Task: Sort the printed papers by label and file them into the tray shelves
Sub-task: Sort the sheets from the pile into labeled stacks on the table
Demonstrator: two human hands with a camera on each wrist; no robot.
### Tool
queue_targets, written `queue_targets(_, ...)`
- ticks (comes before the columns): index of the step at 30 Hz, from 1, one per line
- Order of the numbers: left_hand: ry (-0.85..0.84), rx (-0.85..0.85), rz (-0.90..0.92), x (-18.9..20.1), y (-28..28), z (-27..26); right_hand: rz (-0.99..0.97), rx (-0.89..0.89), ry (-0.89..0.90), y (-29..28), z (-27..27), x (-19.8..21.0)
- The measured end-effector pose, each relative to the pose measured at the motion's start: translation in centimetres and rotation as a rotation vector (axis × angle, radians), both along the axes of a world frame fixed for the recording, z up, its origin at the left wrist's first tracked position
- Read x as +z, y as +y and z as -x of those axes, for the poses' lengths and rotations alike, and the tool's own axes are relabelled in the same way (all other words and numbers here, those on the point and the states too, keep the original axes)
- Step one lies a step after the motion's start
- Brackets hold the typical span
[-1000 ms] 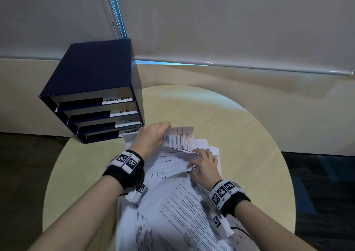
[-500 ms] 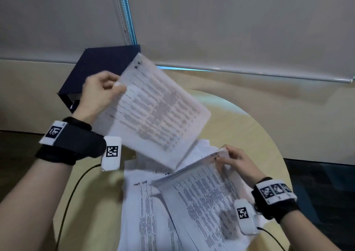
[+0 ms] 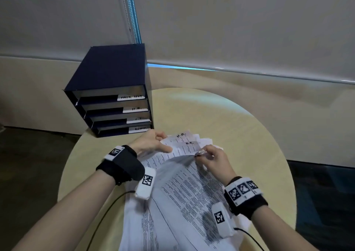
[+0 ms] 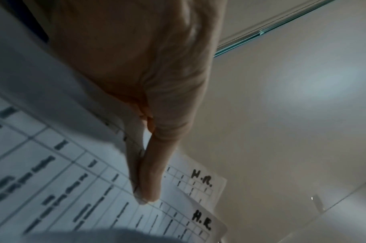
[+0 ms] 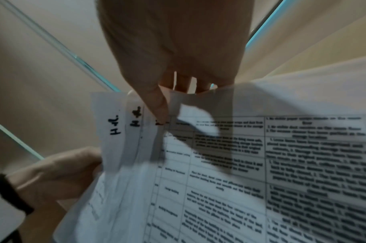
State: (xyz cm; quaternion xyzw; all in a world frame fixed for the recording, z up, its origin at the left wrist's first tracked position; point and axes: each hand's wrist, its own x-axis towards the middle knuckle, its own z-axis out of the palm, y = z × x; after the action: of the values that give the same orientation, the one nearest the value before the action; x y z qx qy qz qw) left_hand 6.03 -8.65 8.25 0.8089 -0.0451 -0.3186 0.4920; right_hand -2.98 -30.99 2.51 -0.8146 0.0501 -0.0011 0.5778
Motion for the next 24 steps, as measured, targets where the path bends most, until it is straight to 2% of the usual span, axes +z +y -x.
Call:
queue_targets(3,-0.122,-0.025,-0.035,-0.8,-0.2,-0.1,-0.003,-0.082,0.016,0.1,-0.2,-0.5)
queue_targets(8,-0.448,-0.063,-0.132,-1.6,-0.3,-0.3,0.009,-0.130,0.053,-1.1,-0.1,-1.0)
queue_targets(11,-0.624,-0.004,-0.191,-2.1,0.0,-0.5,-0.024,-0.128,0.053,-1.8,0.1,-1.1)
queue_targets(13,-0.704,-0.080,-0.208,-2.3,-0.1,-0.2,-0.082,-0.085,0.047,-2.1,0.2,-1.0)
queue_targets(15,-0.725,-0.179,-0.227,-2.5,-0.3,0.0,-0.163,-0.038,0.058,-2.2,0.1,-0.8)
queue_targets(19,-0.536,-0.266,-0.160,-2.5,-0.9,0.3,-0.197,0.006,0.079,-2.1,-0.4,-0.4)
queue_targets(22,-0.585,-0.335,-0.234,-2.5,-1.4,0.4,-0.189,0.002,0.097,-1.9,-0.8,-0.4)
queue_targets(24,-0.610,-0.295,-0.249,-2.7,-1.5,0.1,-0.182,0.003,0.100,-1.7,-1.0,-0.4)
